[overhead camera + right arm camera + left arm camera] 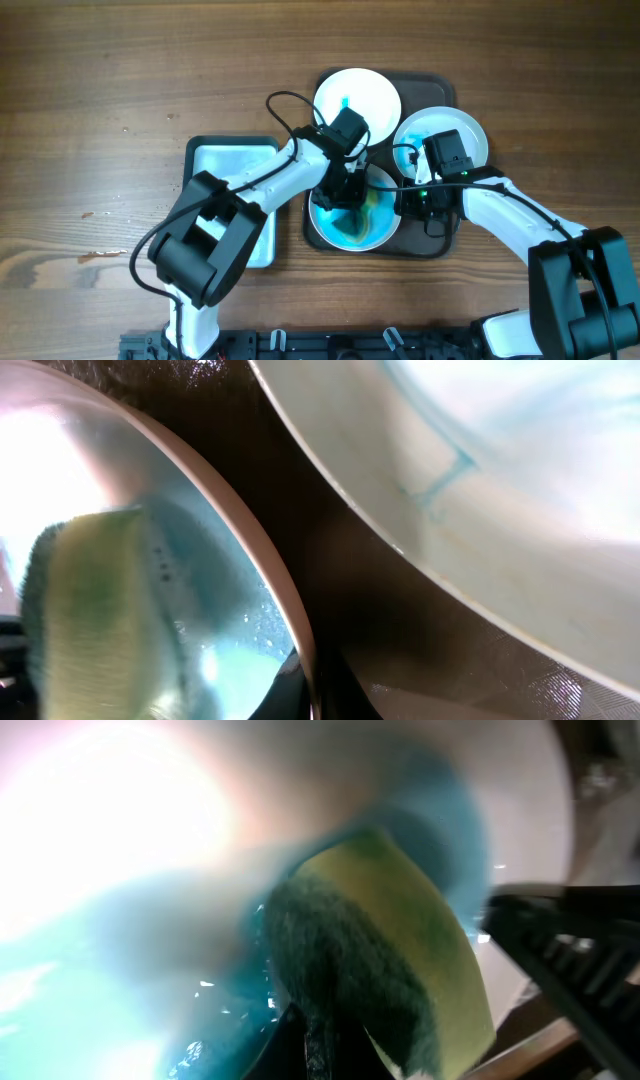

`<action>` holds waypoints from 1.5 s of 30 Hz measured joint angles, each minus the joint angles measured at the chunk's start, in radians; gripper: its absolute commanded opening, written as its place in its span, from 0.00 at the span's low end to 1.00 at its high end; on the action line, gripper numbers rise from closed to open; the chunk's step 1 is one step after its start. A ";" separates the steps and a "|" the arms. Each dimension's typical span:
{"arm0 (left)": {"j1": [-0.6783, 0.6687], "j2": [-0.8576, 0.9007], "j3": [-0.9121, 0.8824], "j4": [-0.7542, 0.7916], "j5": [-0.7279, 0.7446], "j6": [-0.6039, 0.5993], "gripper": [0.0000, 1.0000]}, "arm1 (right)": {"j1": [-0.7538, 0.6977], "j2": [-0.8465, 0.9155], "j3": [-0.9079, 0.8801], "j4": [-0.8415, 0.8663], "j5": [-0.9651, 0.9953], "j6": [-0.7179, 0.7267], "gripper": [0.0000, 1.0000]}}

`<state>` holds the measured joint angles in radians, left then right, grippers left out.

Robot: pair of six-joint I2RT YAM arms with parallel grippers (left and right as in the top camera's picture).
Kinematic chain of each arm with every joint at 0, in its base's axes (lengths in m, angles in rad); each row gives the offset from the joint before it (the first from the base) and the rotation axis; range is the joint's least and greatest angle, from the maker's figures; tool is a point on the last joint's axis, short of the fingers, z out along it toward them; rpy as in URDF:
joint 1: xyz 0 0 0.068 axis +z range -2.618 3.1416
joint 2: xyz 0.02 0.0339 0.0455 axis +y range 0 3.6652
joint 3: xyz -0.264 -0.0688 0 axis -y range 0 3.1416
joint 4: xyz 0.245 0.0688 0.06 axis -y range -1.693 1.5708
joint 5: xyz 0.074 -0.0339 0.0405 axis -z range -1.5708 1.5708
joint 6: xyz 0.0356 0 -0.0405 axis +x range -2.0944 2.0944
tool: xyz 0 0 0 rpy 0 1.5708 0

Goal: Clean dirty plates on tray and stack at the side
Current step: 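Scrub the front plate with the sponge in the left gripper, then return the sponge to the basin with the left gripper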

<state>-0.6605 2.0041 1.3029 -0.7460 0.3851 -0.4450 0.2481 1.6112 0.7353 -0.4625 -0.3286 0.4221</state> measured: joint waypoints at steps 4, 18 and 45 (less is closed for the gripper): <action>0.039 -0.007 0.000 -0.060 -0.055 0.014 0.04 | 0.000 0.000 0.000 0.000 0.000 0.000 0.04; 0.133 -0.171 -0.041 -0.122 -0.198 0.018 0.04 | 0.000 0.000 0.000 0.000 -0.001 0.000 0.04; 0.525 -0.430 -0.293 -0.169 -0.432 -0.082 1.00 | -0.001 -0.040 0.069 -0.238 0.055 -0.034 0.04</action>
<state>-0.1352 1.5742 1.0096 -0.9154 -0.0471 -0.5274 0.2470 1.5707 0.8047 -0.7010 -0.2737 0.3882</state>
